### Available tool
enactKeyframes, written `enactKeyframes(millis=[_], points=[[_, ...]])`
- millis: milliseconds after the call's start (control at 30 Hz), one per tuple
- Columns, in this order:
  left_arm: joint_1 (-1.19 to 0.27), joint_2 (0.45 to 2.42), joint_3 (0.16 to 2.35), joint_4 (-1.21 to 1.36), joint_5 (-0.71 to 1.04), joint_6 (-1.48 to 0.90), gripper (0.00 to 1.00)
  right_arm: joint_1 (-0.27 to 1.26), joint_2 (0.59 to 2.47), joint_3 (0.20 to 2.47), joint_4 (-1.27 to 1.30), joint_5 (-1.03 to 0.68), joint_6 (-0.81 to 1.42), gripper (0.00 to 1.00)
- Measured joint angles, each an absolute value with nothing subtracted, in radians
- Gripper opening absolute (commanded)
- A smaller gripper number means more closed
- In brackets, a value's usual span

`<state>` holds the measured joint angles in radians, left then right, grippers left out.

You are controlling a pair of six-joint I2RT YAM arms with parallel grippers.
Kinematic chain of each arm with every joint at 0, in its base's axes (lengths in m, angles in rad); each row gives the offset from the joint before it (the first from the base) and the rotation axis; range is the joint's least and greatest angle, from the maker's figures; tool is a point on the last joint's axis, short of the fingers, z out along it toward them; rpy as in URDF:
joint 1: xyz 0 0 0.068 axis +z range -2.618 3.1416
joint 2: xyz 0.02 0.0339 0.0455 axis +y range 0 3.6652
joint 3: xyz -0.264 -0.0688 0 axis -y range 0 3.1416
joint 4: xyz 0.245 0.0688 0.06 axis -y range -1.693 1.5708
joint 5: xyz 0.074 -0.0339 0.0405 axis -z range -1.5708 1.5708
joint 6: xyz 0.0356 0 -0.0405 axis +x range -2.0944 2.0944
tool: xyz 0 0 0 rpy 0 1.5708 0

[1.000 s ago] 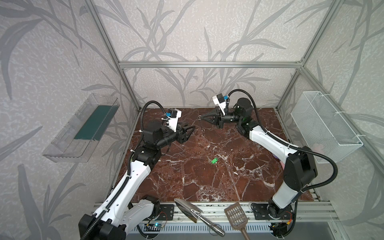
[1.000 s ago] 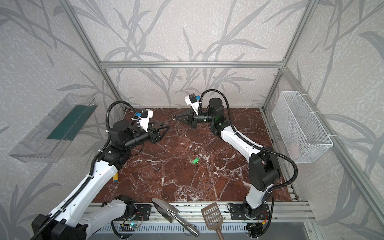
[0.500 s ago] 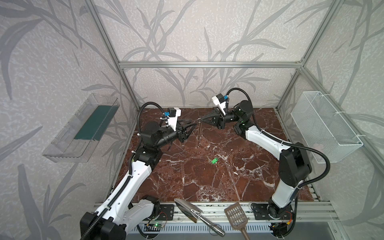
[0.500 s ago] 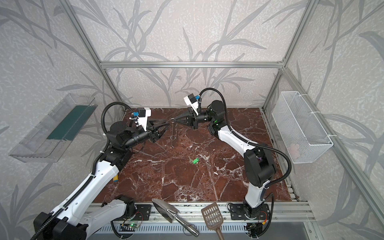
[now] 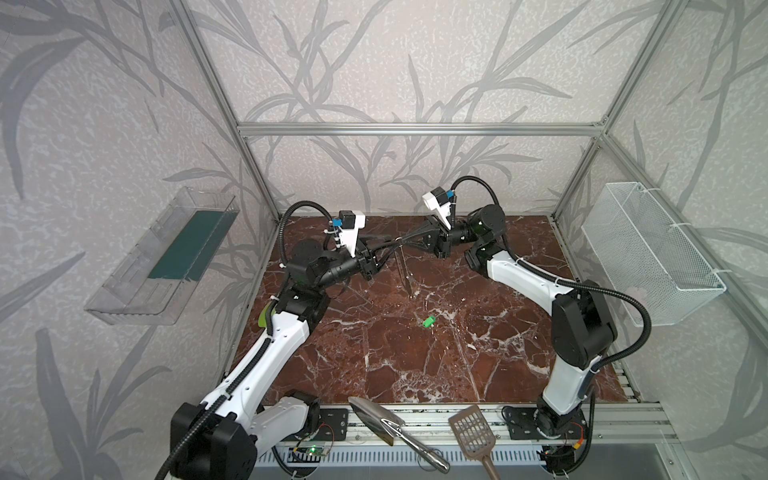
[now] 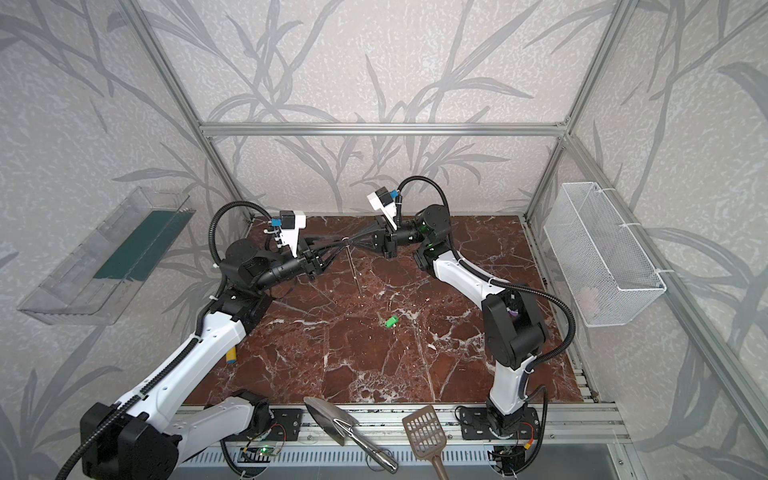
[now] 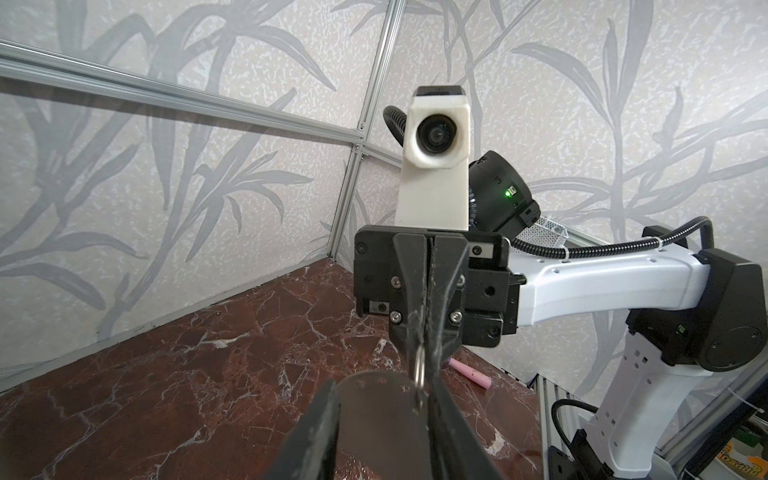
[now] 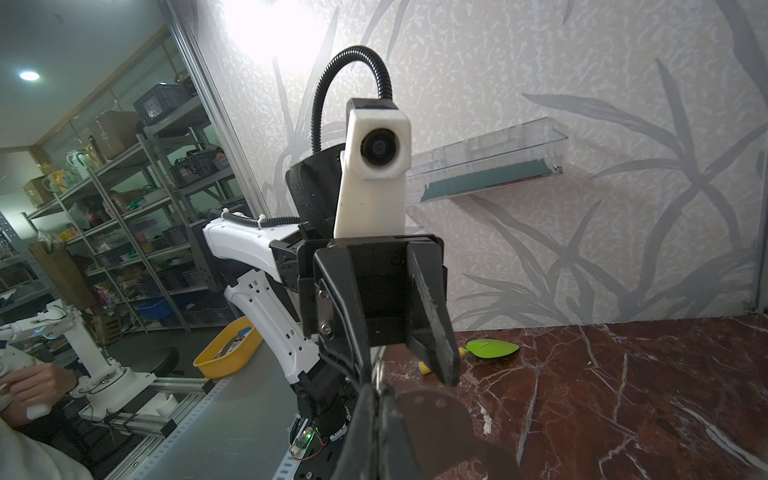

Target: Put the keys on the keyring

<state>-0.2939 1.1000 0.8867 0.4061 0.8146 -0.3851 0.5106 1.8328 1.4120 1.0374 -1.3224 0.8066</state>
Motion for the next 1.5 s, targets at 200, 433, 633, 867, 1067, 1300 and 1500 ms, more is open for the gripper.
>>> enactKeyframes(millis=[200,433,633,867,1067,1300,1500], points=[[-0.295,1.103,0.887,0.427,0.823,-0.395,0.32,0.511,1.836,1.413,1.073,-1.327,0.842,0.00],[-0.303,1.122,0.887,0.449,0.838,-0.405,0.25,0.514,1.853,1.427,1.103,-1.330,0.877,0.00],[-0.306,1.129,0.887,0.464,0.840,-0.414,0.15,0.513,1.867,1.437,1.113,-1.329,0.894,0.00],[-0.309,1.127,0.887,0.470,0.839,-0.411,0.00,0.511,1.873,1.444,1.108,-1.328,0.888,0.00],[-0.310,1.122,0.887,0.410,0.812,-0.386,0.00,0.509,1.870,1.444,0.991,-1.327,0.788,0.12],[-0.314,1.117,0.920,0.240,0.805,-0.320,0.00,0.506,1.783,1.417,0.665,-1.270,0.516,0.31],[-0.316,1.156,1.091,-0.006,0.822,-0.227,0.00,0.492,1.647,1.407,0.336,-1.157,0.255,0.46]])
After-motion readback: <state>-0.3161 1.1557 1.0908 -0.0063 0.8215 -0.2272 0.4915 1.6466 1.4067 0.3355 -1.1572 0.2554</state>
